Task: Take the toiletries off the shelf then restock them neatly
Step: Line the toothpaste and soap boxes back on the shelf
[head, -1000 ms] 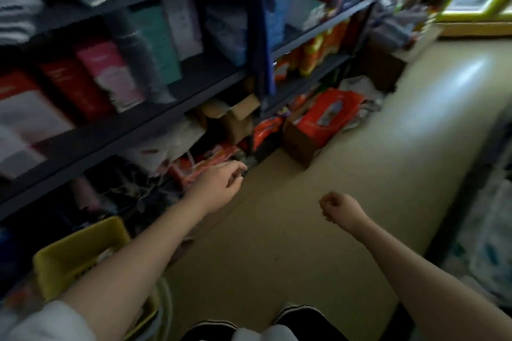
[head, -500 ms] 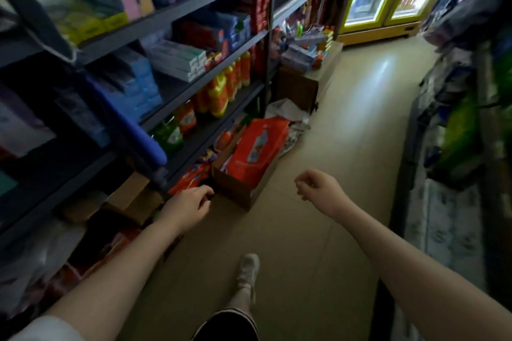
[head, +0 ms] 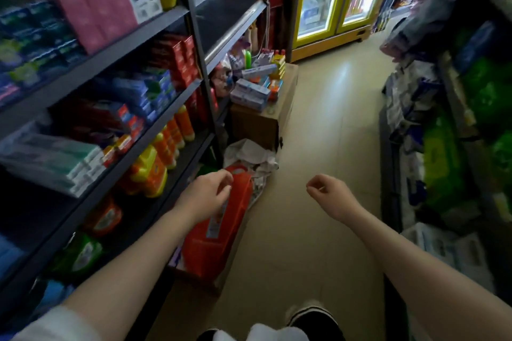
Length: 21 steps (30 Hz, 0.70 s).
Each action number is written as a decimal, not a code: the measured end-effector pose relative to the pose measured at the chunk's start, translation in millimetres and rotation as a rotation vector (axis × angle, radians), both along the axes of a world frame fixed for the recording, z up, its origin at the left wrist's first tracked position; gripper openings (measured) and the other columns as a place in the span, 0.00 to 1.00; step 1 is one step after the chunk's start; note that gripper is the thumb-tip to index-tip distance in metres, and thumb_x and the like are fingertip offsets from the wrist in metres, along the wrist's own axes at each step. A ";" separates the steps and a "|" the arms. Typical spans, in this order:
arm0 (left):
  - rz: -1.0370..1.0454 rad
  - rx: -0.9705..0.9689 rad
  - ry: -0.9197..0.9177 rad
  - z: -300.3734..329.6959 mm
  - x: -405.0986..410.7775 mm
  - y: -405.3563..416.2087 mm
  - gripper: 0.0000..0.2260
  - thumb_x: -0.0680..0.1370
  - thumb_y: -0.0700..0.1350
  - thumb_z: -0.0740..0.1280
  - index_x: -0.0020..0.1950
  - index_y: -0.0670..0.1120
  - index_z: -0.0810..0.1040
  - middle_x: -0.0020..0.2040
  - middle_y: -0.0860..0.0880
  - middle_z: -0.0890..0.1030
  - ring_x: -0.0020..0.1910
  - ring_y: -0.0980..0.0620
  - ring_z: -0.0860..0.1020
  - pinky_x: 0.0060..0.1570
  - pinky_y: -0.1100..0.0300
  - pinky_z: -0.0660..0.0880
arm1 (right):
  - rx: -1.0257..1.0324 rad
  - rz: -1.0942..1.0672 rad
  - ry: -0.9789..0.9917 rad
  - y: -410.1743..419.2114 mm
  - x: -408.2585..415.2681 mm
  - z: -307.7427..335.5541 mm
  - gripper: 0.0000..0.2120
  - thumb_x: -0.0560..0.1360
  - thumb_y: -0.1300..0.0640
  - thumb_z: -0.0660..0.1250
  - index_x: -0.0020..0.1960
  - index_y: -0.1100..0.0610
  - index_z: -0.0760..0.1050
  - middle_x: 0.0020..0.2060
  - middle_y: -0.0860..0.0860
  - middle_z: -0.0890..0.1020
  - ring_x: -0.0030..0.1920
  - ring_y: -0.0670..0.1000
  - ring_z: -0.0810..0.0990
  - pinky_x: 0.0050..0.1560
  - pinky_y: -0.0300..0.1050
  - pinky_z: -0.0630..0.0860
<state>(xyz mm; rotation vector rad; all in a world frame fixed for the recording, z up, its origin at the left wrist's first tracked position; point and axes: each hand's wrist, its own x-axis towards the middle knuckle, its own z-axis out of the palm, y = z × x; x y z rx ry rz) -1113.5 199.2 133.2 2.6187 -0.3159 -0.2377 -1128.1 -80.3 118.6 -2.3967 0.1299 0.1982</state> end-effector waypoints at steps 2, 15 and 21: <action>-0.042 -0.030 -0.070 12.0 44.5 -36.3 0.07 0.79 0.46 0.62 0.56 0.50 0.74 0.49 0.53 0.78 0.46 0.54 0.77 0.46 0.54 0.76 | -0.011 -0.028 0.015 -30.2 41.2 -7.9 0.07 0.76 0.57 0.64 0.50 0.58 0.78 0.42 0.49 0.79 0.44 0.49 0.76 0.44 0.39 0.68; 0.166 0.025 0.006 -1.4 349.5 -149.7 0.12 0.79 0.46 0.60 0.62 0.49 0.72 0.47 0.54 0.76 0.40 0.55 0.74 0.38 0.59 0.72 | 0.010 0.168 0.119 -138.5 399.1 18.2 0.08 0.77 0.57 0.62 0.52 0.58 0.76 0.43 0.54 0.81 0.42 0.53 0.79 0.45 0.48 0.76; 0.360 0.072 0.137 -31.4 454.2 -117.5 0.11 0.80 0.47 0.59 0.62 0.50 0.72 0.46 0.54 0.74 0.37 0.56 0.72 0.33 0.61 0.68 | 0.050 0.408 0.088 -104.7 538.2 20.3 0.06 0.76 0.58 0.64 0.51 0.56 0.76 0.44 0.52 0.80 0.45 0.53 0.79 0.50 0.49 0.77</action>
